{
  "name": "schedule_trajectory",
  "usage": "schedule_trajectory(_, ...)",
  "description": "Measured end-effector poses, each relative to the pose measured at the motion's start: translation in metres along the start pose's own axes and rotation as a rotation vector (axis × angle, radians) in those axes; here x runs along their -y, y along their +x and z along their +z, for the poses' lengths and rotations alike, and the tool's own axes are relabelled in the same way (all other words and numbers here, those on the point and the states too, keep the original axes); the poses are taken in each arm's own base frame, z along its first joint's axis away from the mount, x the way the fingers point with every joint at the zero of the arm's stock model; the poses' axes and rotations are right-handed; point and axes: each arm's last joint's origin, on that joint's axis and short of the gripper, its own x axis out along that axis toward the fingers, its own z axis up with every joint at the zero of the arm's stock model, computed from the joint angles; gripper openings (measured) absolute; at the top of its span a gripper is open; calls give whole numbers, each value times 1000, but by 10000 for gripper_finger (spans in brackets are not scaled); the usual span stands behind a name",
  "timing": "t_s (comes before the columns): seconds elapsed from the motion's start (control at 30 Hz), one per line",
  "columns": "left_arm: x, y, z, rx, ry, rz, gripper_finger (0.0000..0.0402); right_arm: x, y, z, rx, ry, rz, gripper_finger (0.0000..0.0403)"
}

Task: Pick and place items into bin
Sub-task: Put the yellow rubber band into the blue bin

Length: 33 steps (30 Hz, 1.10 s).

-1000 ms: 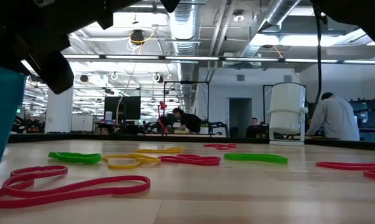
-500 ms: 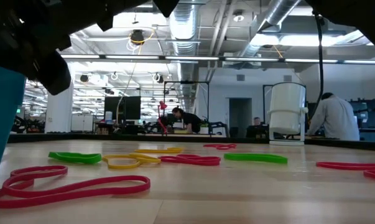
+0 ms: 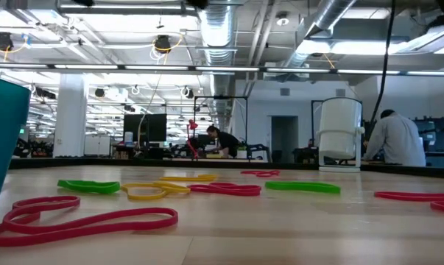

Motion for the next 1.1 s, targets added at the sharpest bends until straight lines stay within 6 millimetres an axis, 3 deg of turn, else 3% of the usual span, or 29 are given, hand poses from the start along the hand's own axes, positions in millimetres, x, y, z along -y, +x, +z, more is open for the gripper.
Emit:
schedule_trajectory(0.23,34,68,-4,-170,49,75,114,-8,-99,-35,-205,83,-200,93)
schedule_trajectory(0.4,69,118,-5,-315,139,-214,114,-18,-169,-51,-116,135,-222,92)
schedule_trajectory(0.53,91,149,-12,-345,212,-408,114,-26,-206,-60,-12,123,-253,92)
schedule_trajectory(0.77,100,187,-42,-413,417,-368,114,-33,-236,-71,79,117,-407,92)
schedule_trajectory(1.1,102,222,-59,-432,484,-350,114,-21,-237,-70,81,146,-449,92)
